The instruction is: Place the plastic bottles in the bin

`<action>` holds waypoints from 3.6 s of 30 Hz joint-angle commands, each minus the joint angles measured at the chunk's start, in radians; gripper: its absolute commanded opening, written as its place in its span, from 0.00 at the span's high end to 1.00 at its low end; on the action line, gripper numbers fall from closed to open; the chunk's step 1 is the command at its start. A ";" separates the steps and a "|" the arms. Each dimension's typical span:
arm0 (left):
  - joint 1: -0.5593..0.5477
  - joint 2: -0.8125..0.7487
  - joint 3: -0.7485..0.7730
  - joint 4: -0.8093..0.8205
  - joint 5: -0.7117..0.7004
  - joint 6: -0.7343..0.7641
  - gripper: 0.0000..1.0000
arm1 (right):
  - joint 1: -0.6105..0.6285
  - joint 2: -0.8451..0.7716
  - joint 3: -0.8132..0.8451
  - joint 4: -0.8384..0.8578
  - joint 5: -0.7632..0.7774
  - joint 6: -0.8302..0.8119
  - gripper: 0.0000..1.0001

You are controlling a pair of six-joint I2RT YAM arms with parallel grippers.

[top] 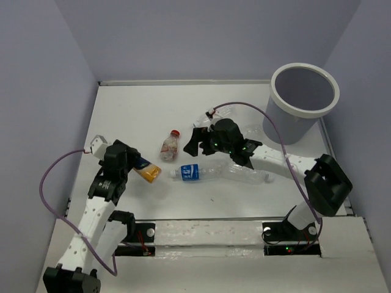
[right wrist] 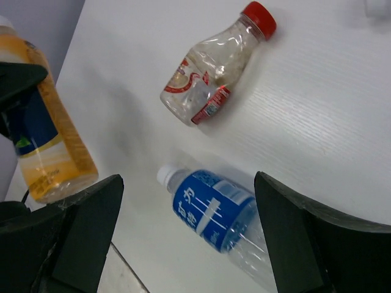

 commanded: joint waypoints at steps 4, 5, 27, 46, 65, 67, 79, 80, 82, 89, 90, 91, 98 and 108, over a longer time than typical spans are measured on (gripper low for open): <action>-0.003 -0.171 0.134 -0.006 0.099 0.195 0.41 | 0.065 0.255 0.232 0.053 0.207 0.031 0.06; -0.002 -0.196 0.177 0.005 0.129 0.218 0.41 | 0.065 0.312 0.282 0.042 0.246 0.037 0.06; -0.035 -0.348 0.138 0.195 0.410 0.465 0.41 | 0.083 0.794 0.775 -0.160 0.320 0.151 0.04; -0.046 -0.231 0.276 0.246 0.496 0.416 0.48 | 0.073 0.498 0.798 -0.048 0.404 0.056 1.00; -0.044 -0.249 0.556 0.051 0.289 0.502 0.47 | 0.118 0.640 0.930 -0.508 -0.158 -0.597 0.16; -0.044 -0.257 0.546 0.043 0.291 0.502 0.47 | 0.146 0.683 0.984 -0.571 -0.125 -0.618 0.15; -0.044 -0.271 0.515 0.016 0.248 0.531 0.46 | 0.195 0.930 1.209 -0.691 0.221 -0.684 0.12; -0.044 -0.273 0.517 0.014 0.245 0.534 0.46 | 0.195 0.947 1.216 -0.687 0.246 -0.681 0.17; -0.044 -0.276 0.517 0.014 0.242 0.537 0.46 | 0.195 0.960 1.222 -0.670 0.266 -0.678 0.27; -0.044 -0.274 0.503 0.020 0.248 0.539 0.46 | 0.195 0.923 1.151 -0.546 0.278 -0.621 0.79; -0.044 -0.274 0.500 0.022 0.249 0.537 0.46 | 0.195 0.908 1.110 -0.524 0.275 -0.607 0.81; -0.044 -0.273 0.495 0.023 0.251 0.536 0.46 | 0.195 0.874 1.089 -0.480 0.274 -0.601 0.87; -0.044 -0.254 0.477 0.042 0.298 0.518 0.46 | 0.195 0.604 0.869 -0.251 0.350 -0.526 0.97; -0.044 -0.182 0.454 0.175 0.484 0.439 0.47 | -0.106 0.042 0.618 -0.162 0.461 -0.532 1.00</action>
